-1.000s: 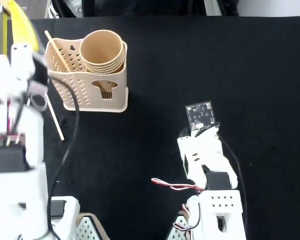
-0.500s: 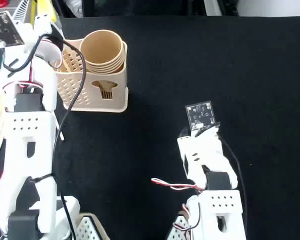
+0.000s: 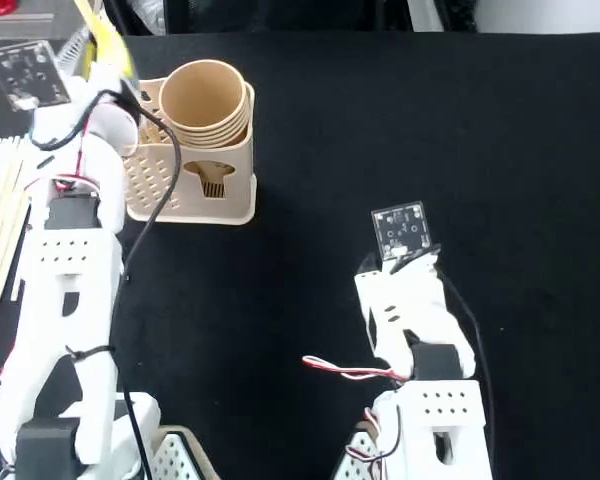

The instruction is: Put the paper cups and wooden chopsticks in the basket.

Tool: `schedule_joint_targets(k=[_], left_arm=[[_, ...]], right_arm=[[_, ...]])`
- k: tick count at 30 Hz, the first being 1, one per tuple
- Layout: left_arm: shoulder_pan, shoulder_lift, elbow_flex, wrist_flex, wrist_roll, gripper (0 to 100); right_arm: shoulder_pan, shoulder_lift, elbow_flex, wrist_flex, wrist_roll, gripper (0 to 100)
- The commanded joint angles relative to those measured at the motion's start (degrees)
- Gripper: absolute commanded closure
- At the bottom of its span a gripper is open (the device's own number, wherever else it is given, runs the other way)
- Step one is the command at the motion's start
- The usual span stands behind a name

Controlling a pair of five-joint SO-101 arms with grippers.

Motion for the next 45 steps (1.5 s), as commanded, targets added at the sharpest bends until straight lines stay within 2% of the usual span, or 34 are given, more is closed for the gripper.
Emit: schedule_joint_targets(k=[1, 8, 12, 16, 20, 23, 27, 33, 40, 45], left_arm=[[0.75, -0.44, -2.68, 8.88, 2.46, 79], [-0.92, -0.35, -13.76, 25.58, 4.31, 78], [-5.05, -0.35, -19.91, 34.20, 4.04, 78], [-11.91, -0.35, -27.56, 47.30, 3.60, 79], [-16.84, -0.26, -32.92, 62.15, -4.04, 78], [-20.00, -0.26, -33.54, 69.01, -13.10, 78], [-25.54, 2.20, -31.52, 70.86, -21.98, 78], [-32.57, 16.00, -32.57, 69.10, -29.19, 78], [-33.01, 37.10, -44.97, 67.87, -38.95, 78], [-31.25, 52.48, -59.91, 67.78, -37.54, 78]], right_arm=[[-0.35, -0.84, -0.22, -1.23, 0.44, 95.6], [-0.35, -0.84, -0.13, -1.23, 0.44, 95.6], [-0.35, -0.84, -0.13, -1.14, 0.44, 95.6], [-0.35, -0.84, -0.13, -1.14, 0.44, 95.6], [-0.35, -0.84, -0.13, -1.14, 0.44, 95.6], [-0.35, -0.84, -0.13, -1.14, 0.44, 95.6], [-0.35, -0.84, -0.13, -1.14, 0.44, 95.6], [-0.35, -0.84, -0.04, -1.14, 0.44, 95.6], [-0.35, -0.84, -0.04, -1.05, 0.44, 95.6], [-0.35, -0.84, -0.04, -1.14, 0.44, 95.6]])
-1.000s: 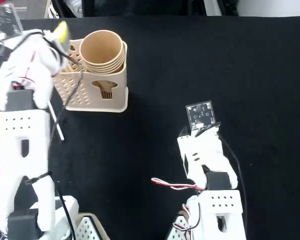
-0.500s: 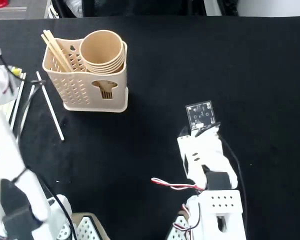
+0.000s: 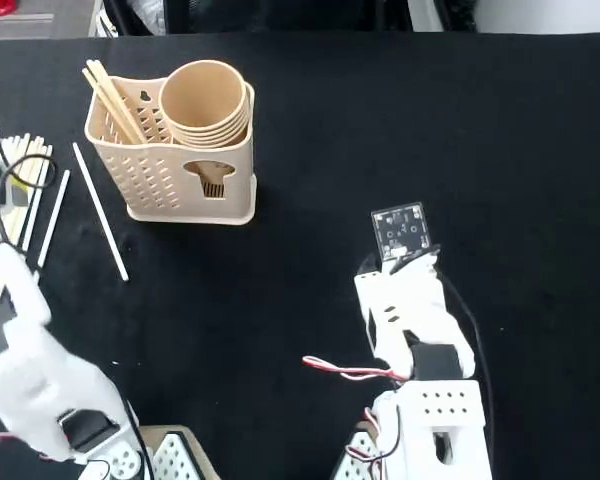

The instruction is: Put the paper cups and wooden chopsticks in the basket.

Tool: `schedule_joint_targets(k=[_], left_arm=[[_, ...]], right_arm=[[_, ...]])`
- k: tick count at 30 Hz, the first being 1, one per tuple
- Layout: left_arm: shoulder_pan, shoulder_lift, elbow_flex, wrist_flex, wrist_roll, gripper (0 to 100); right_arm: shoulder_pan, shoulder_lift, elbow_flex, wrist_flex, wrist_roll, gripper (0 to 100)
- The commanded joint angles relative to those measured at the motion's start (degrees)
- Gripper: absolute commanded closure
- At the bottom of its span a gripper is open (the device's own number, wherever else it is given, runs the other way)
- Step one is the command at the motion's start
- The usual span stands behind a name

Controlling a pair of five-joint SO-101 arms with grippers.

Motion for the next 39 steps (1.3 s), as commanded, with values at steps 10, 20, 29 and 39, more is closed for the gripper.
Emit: schedule_joint_targets(k=[10, 20, 29, 39], left_arm=[[4.70, 30.51, -38.81, 3.25, 4.13, 78], [4.53, 48.44, -56.75, 4.13, 5.27, 79], [4.88, 50.29, -66.33, 15.30, -1.76, 97], [4.97, 50.29, -77.58, 26.20, -2.46, 97]], right_arm=[[-0.35, -0.84, -0.40, -1.14, 0.44, 95.6], [-0.35, -0.84, -0.40, -1.14, 0.44, 95.6], [-0.35, -0.84, -0.40, -1.14, 0.44, 95.6], [-0.35, -0.84, -0.40, -1.14, 0.44, 95.6]])
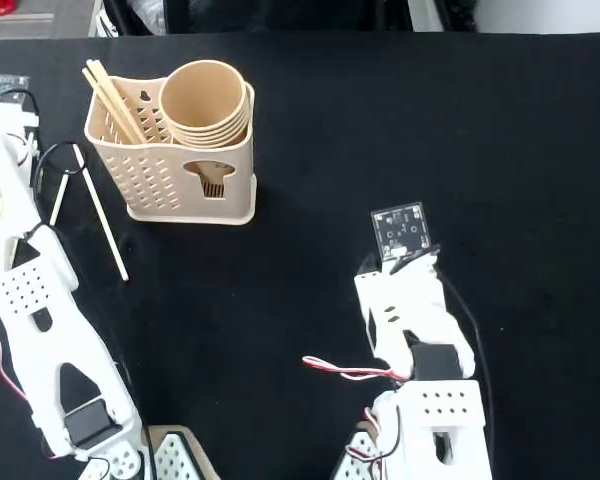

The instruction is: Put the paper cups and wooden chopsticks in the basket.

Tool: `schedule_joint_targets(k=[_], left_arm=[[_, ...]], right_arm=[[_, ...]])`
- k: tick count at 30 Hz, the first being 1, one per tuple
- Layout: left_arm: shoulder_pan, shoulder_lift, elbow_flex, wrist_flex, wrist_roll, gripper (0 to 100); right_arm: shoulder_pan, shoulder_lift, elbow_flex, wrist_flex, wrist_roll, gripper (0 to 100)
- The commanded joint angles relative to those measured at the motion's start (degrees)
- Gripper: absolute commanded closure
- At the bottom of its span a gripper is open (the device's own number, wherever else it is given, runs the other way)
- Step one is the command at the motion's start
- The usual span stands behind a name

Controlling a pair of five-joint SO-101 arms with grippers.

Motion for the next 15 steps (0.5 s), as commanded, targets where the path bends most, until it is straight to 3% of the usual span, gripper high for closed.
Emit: schedule_joint_targets(k=[1, 6, 15], left_arm=[[0.31, -1.58, -6.73, 4.13, -0.35, 97], [0.13, -4.66, -6.37, 5.98, 0.44, 97], [-2.86, -12.92, -5.85, 7.65, 13.89, 97]], right_arm=[[-0.35, -0.84, -0.40, -1.14, 0.44, 95.6], [-0.35, -0.84, -0.40, -1.14, 0.44, 95.6], [-0.26, -0.84, -0.40, -1.14, 0.44, 95.6]])
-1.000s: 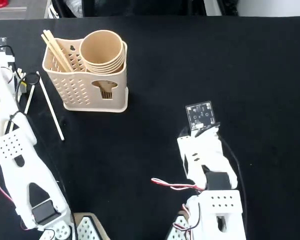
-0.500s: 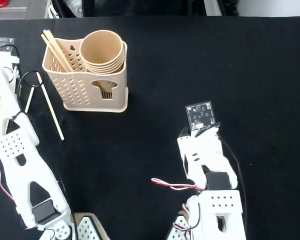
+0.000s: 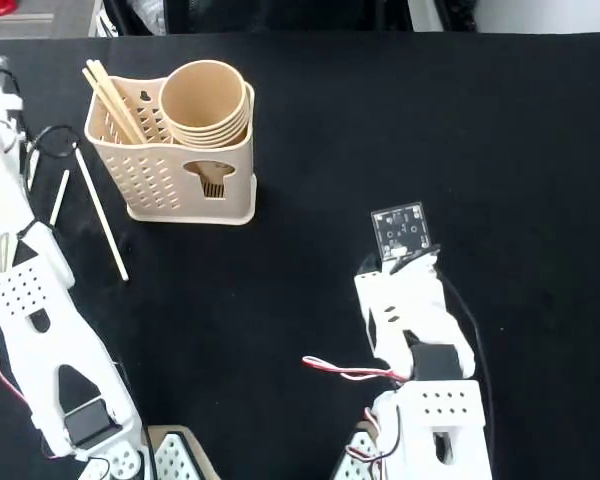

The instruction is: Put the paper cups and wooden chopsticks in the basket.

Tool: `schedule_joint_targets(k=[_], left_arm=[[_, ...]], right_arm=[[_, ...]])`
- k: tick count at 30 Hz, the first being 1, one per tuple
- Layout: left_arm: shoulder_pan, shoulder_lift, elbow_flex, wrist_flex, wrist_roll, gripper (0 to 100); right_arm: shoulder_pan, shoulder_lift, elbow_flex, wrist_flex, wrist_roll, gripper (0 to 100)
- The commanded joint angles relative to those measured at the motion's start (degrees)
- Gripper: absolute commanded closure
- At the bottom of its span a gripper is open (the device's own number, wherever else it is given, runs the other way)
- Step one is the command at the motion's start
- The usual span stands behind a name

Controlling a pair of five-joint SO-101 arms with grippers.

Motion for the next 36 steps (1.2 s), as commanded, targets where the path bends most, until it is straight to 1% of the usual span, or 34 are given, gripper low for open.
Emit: schedule_joint_targets(k=[1, 4, 8, 13, 17, 21, 23, 25, 31, 34, 36], left_arm=[[-3.12, -6.68, -1.27, 0.44, 5.27, 97], [-4.70, -9.67, 5.41, 0.44, 5.10, 97], [-5.67, -16.53, 19.82, 0.44, 4.22, 97], [-4.70, -27.60, 35.82, 0.18, 2.81, 97], [-4.26, -37.01, 43.65, -0.26, 2.81, 97], [-3.82, -45.54, 52.79, -4.31, 2.90, 97], [-3.74, -50.20, 60.00, -8.09, 2.90, 97], [-3.74, -56.00, 69.67, -13.71, 2.99, 97], [0.04, -81.14, 103.78, -36.92, 2.64, 97], [2.51, -93.54, 116.53, -48.88, 2.90, 97], [4.09, -100.31, 122.59, -56.26, 2.99, 97]], right_arm=[[-0.26, -0.84, -0.40, -1.14, 0.44, 95.6], [-0.26, -0.84, -0.40, -1.14, 0.44, 95.6], [-0.26, -0.84, -0.40, -1.14, 0.44, 95.6], [-0.26, -0.84, -0.40, -1.14, 0.44, 95.6], [-0.26, -0.84, -0.40, -1.14, 0.44, 95.6], [-0.26, -0.84, -0.40, -1.14, 0.44, 95.6], [-0.26, -0.84, -0.40, -1.14, 0.44, 95.6], [-0.26, -0.84, -0.40, -1.14, 0.44, 95.6], [-0.26, -0.84, -0.40, -1.14, 0.44, 95.6], [-0.26, -0.84, -0.40, -1.05, 0.44, 95.6], [-0.26, -0.84, -0.40, -1.05, 0.44, 95.6]])
